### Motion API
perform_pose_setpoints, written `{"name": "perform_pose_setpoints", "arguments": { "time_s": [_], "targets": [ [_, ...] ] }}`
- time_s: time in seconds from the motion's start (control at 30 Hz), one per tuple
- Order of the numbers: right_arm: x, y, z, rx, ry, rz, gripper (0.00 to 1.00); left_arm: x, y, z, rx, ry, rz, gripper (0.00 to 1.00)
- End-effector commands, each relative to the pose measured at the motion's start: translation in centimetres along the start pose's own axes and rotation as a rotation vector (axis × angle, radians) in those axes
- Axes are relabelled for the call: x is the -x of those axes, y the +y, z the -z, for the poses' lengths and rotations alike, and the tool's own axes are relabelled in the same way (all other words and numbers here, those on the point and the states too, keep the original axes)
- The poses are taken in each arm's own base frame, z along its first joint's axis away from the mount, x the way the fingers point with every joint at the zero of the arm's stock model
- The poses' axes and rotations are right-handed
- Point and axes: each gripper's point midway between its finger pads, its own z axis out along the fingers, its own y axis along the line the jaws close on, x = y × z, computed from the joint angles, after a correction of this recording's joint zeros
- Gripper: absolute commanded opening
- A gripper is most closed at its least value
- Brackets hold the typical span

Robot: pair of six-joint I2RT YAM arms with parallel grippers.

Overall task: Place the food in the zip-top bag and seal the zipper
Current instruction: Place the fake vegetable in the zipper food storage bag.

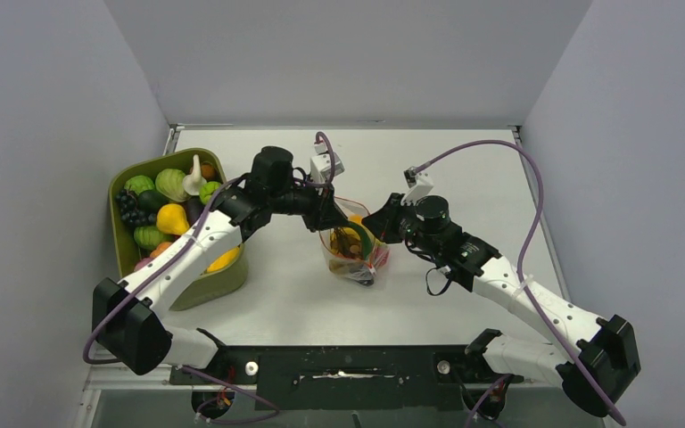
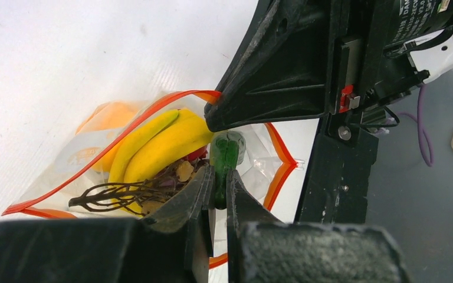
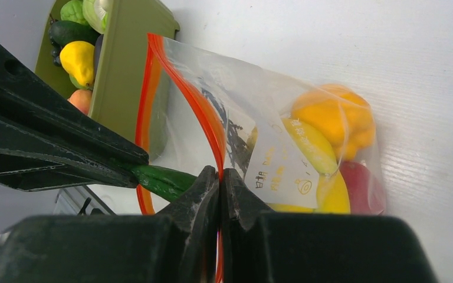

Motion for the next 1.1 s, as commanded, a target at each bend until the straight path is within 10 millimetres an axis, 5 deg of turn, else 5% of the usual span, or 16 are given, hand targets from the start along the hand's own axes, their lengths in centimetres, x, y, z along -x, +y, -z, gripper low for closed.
{"name": "perform_pose_setpoints", "arguments": {
  "time_s": [0.0, 0.3, 0.4, 0.5, 0.83, 1.07],
  "targets": [
    [3.7, 3.3, 1.2, 0.106, -0.12, -0.008, 0.0, 1.5, -0.7, -0.2, -0.046, -0.065, -0.105, 0.04],
    [3.5, 3.4, 1.0, 0.1, -0.11, -0.011, 0.0, 1.8, 0.9, 0.1, 0.057, -0.104, -0.128, 0.24],
    [3.8, 3.5, 1.1, 0.098, -0.116, -0.019, 0.0, 2.0, 0.1, 0.2, 0.013, -0.11, -0.148, 0.0],
    [3.9, 3.7, 1.1, 0.105, -0.12, -0.022, 0.0, 2.1, 0.2, 0.1, 0.016, -0.104, -0.144, 0.0],
    [3.5, 3.4, 1.0, 0.088, -0.112, -0.026, 0.0, 5.2, 2.6, 4.0, 0.312, -0.275, -0.123, 0.45],
    [3.4, 3.4, 1.0, 0.095, -0.111, -0.025, 0.0, 5.0, 5.0, 7.3, 0.544, -0.281, -0.041, 0.61]
  ]
}}
